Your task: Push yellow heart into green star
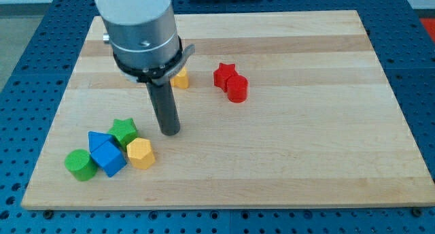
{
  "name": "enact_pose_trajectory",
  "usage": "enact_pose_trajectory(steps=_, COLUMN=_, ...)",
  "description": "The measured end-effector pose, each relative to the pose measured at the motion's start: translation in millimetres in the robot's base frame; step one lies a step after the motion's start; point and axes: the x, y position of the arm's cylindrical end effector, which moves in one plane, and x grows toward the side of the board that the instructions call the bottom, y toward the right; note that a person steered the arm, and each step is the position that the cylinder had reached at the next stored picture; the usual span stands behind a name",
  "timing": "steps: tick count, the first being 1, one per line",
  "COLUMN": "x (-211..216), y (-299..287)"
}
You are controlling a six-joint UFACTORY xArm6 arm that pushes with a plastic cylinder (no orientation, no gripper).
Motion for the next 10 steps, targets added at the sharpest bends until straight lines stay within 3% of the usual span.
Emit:
enact_pose_trajectory(steps=3, x=-80.5, y=-5.0)
enact_pose_trajectory(steps=5, x=-102.9, y=-50.5)
enact_pose_trajectory(steps=6, x=-139.8, y=-46.2)
enact_pose_trajectory(steps=8, x=-148.3, y=-5.4)
enact_pose_trajectory(steps=10, x=-129.3, y=4.4)
